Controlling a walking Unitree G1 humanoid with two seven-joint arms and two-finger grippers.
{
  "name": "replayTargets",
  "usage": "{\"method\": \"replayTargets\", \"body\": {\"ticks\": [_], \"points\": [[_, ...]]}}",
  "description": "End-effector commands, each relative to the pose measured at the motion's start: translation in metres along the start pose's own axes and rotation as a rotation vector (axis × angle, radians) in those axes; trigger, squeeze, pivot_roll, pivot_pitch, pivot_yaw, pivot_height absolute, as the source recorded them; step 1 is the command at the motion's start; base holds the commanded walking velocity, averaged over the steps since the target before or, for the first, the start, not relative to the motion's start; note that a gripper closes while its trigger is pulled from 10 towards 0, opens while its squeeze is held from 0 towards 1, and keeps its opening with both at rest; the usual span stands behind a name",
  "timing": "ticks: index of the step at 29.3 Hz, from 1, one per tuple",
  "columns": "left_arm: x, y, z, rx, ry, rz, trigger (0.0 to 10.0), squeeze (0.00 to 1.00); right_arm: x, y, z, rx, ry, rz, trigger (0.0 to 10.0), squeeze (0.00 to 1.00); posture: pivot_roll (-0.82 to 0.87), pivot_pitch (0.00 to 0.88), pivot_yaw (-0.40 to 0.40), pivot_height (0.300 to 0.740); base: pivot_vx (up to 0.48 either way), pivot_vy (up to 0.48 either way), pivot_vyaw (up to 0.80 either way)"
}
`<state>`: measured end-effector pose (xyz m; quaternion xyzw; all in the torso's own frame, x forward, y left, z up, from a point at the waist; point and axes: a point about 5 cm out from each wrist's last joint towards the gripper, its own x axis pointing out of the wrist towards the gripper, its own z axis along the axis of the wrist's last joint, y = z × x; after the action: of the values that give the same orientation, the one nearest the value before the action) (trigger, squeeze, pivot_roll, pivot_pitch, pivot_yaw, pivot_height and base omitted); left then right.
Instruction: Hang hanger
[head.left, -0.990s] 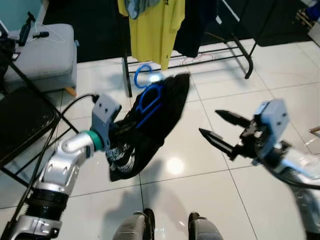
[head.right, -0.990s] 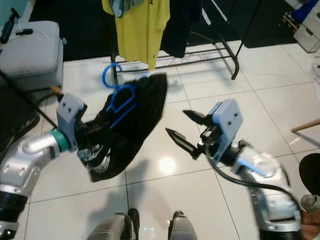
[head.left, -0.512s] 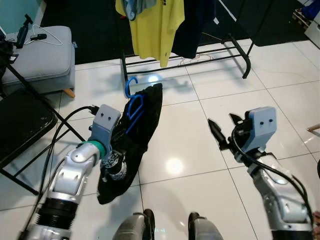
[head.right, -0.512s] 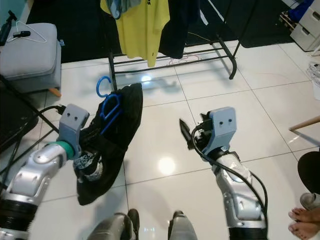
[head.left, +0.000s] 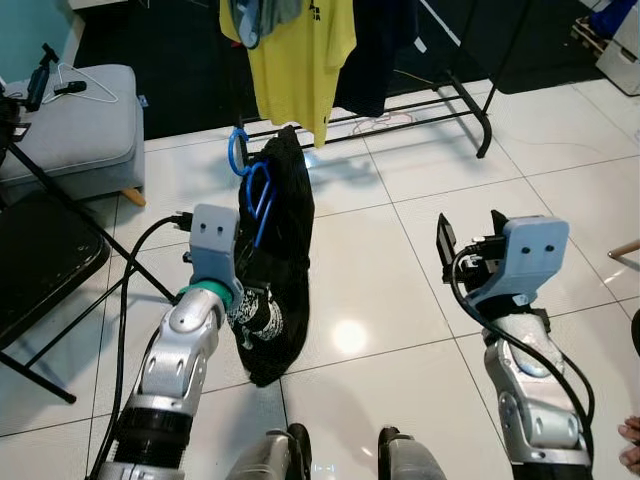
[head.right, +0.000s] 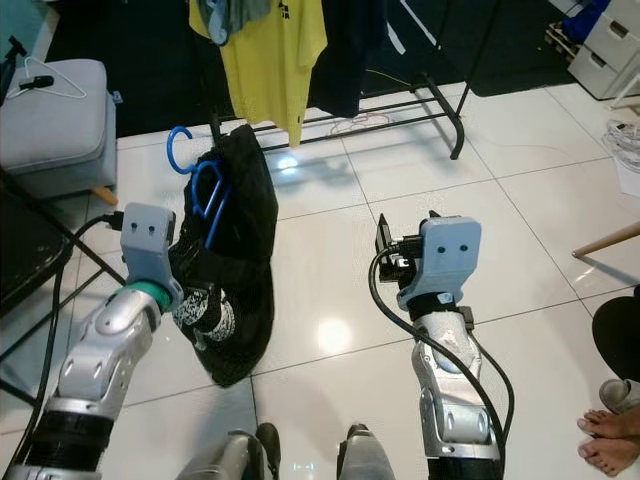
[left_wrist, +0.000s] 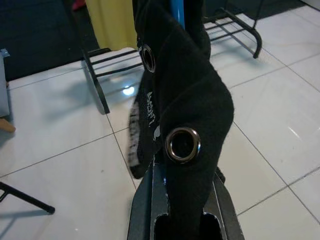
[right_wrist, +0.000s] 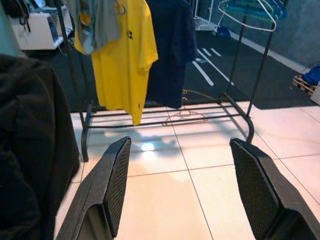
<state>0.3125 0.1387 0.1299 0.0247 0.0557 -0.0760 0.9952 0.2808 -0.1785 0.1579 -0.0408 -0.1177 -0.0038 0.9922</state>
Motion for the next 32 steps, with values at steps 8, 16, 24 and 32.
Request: {"method": "replayTargets", "body": {"ticks": [8,16,24,32], "points": [[0.000,0.010,0.016,0.182,-0.112,0.037,10.0,0.00,0.003,-0.001,-0.007,-0.056,0.006,0.001,10.0,0.00,-0.16,0.027,0.114,0.740,0.000,0.000,0.00],[-0.006,0.030,0.003,0.177,-0.084,0.169,10.0,0.00,0.011,0.014,-0.010,-0.071,-0.017,0.058,10.0,0.00,-0.15,0.014,0.105,0.740,0.000,0.000,0.00],[-0.013,0.031,-0.007,0.168,-0.065,0.301,10.0,0.00,0.010,0.007,-0.010,-0.073,-0.022,-0.007,10.0,0.00,-0.17,0.004,0.110,0.740,0.000,0.000,0.00],[-0.005,0.004,0.006,0.117,-0.126,0.115,10.0,0.00,0.009,0.004,-0.008,-0.077,-0.043,-0.020,10.0,0.00,-0.17,0.007,0.114,0.740,0.000,0.000,0.00]]}}
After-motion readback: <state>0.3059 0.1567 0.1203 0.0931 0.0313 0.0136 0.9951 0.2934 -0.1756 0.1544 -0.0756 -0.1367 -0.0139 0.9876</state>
